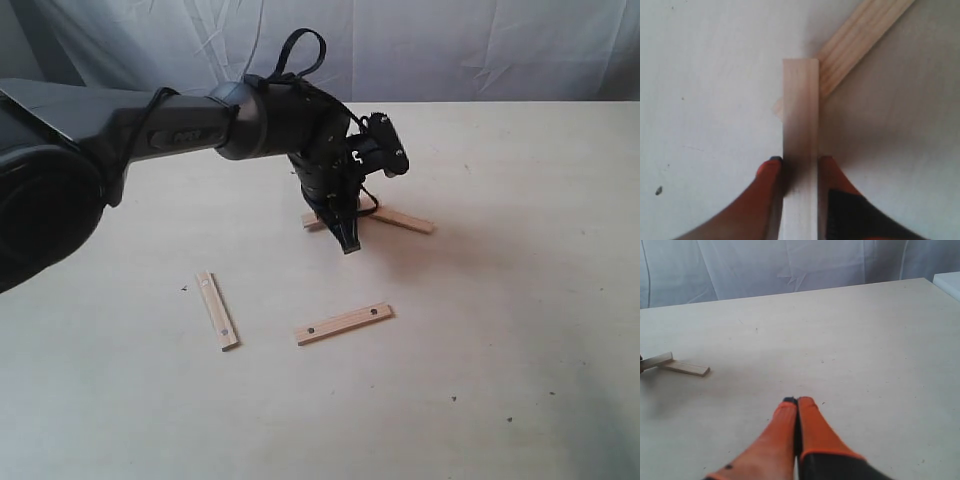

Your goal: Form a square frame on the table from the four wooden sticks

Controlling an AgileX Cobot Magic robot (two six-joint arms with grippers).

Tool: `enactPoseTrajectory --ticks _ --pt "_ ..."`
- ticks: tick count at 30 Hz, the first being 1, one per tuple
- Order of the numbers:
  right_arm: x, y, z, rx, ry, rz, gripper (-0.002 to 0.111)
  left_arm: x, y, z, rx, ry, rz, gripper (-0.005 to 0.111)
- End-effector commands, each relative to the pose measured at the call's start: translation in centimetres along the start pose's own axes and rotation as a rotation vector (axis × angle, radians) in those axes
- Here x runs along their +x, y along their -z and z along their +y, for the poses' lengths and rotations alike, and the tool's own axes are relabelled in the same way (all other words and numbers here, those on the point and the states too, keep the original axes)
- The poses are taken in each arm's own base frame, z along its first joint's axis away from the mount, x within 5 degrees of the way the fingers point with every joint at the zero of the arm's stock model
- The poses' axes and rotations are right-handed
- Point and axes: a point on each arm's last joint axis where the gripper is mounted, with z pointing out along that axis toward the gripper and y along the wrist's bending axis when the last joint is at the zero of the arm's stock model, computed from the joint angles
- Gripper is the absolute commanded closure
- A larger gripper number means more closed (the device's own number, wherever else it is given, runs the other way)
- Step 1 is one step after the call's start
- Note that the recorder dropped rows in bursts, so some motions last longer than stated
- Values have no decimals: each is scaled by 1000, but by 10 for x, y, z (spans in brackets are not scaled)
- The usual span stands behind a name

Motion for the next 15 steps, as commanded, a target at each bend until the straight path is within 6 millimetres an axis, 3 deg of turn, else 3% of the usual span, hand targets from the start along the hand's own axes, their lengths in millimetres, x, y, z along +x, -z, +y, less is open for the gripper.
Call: enactPoseTrajectory --ticks 1,5,15 --pt "-1 0 0 3 0 -16 109 7 1 4 42 -45 30 107" --pt "-1 0 0 3 3 -19 109 20 1 3 173 -30 87 107" --pt "-1 0 0 3 3 -19 109 23 5 8 167 -20 86 107"
